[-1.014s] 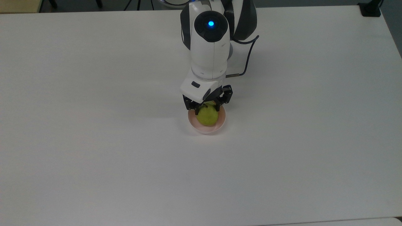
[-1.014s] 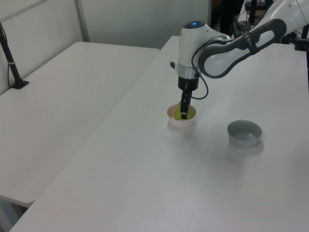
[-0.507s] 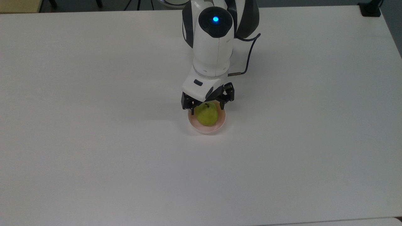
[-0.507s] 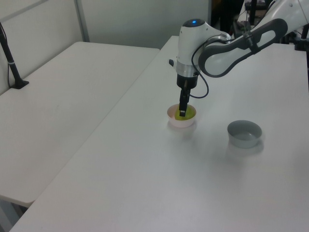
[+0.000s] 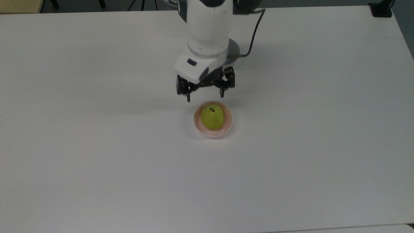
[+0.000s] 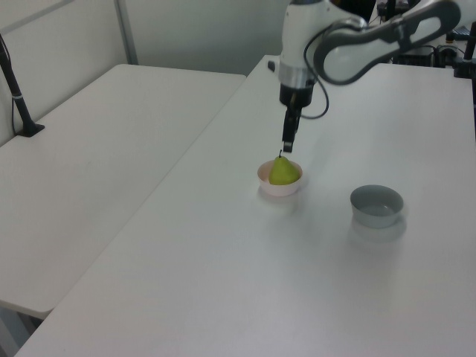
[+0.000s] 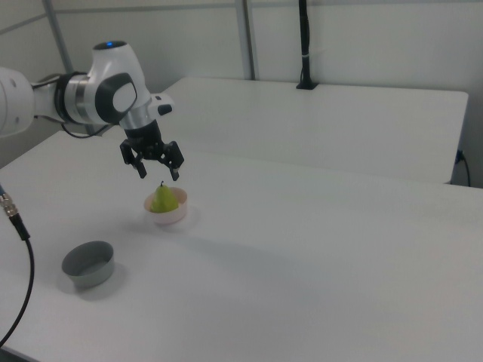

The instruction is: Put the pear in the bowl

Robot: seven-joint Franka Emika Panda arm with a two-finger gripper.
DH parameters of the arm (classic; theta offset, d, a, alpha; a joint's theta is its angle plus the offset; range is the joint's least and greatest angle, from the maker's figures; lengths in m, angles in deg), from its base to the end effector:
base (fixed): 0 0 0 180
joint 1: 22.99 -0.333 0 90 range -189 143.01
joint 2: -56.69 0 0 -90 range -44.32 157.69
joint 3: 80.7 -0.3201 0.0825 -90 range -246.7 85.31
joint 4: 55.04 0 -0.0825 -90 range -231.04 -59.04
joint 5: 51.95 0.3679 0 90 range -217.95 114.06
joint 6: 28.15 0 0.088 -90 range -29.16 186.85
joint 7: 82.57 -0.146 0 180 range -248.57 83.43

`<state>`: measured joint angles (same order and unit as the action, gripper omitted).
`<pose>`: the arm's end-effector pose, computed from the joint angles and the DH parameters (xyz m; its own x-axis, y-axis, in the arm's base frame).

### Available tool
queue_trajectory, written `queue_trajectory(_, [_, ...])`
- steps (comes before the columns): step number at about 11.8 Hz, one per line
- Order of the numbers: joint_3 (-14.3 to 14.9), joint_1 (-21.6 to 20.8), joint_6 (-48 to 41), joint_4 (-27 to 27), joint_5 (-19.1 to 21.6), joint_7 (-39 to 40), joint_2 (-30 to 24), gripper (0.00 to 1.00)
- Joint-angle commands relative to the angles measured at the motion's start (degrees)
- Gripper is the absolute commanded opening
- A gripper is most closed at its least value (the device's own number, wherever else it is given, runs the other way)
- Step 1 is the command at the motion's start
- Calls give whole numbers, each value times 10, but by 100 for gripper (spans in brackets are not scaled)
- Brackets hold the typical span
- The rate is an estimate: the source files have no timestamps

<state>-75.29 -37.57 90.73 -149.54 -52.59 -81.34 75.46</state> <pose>0.6444 0.1085 0.4042 0.9763 0.1929 0.0980 0.1895 -0.9810 0.0427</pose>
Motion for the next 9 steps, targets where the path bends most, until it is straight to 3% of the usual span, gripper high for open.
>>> queue_trajectory(1, [2,19,-107,-13,-2,-9,-89,100])
queue_trajectory(7, [-9,99,-237,-15,13,-4,-206,100])
queue_trajectory(9, [-36,146,-260,-16,14,-1,-222,100])
